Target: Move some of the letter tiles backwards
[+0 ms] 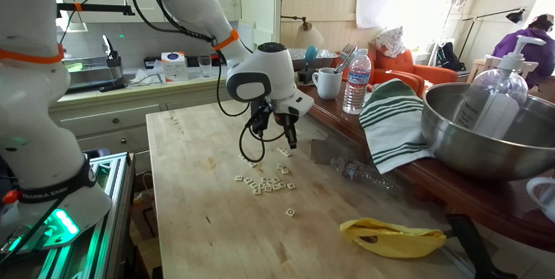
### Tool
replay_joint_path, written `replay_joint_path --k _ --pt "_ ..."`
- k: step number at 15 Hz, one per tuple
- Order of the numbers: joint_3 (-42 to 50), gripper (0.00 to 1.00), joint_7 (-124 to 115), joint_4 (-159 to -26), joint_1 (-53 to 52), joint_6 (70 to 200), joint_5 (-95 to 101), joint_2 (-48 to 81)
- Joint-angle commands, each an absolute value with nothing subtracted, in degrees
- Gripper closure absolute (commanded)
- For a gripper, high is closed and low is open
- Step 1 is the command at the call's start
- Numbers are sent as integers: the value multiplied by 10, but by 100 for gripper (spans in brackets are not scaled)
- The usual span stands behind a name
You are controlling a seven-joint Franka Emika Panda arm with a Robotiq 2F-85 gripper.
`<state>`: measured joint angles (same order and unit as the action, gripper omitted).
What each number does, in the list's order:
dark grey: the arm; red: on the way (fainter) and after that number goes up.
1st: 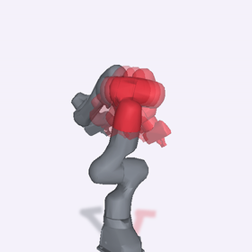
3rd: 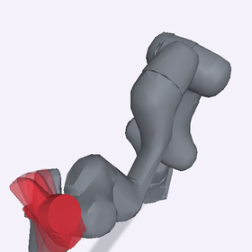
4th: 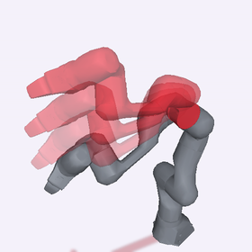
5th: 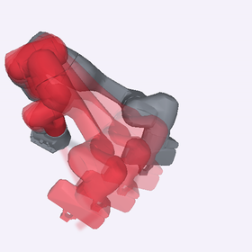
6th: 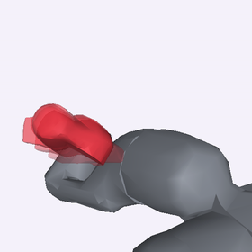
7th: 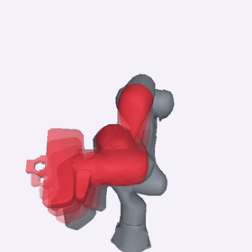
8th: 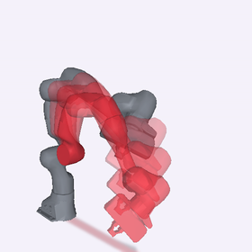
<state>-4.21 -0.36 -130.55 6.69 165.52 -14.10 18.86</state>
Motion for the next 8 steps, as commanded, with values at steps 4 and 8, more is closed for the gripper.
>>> replay_joint_path --k 4,8 --pt "-61 69 82 -1327 79 1636 -134 160" --pt "-72 39 150 -1341 86 1628 -129 147"
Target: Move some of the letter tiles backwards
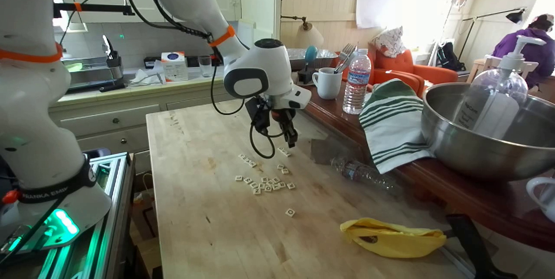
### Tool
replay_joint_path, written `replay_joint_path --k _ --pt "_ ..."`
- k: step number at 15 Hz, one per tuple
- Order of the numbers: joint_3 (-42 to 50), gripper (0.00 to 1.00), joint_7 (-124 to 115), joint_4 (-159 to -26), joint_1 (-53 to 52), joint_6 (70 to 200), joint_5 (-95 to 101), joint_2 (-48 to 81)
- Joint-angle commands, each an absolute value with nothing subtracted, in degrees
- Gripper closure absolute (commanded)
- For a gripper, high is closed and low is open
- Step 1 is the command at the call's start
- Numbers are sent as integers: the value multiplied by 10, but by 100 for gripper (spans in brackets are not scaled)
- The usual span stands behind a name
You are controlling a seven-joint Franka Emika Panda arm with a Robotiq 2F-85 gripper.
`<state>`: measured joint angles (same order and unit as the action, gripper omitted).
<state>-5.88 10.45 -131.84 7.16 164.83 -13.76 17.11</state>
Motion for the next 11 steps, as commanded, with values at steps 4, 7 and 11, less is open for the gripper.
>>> replay_joint_path --k 4,7,11 --pt "-82 11 207 -1355 91 1626 -130 140" --pt "-88 0 236 -1363 95 1631 -134 138" --pt "-84 0 226 -1351 88 1643 -131 152"
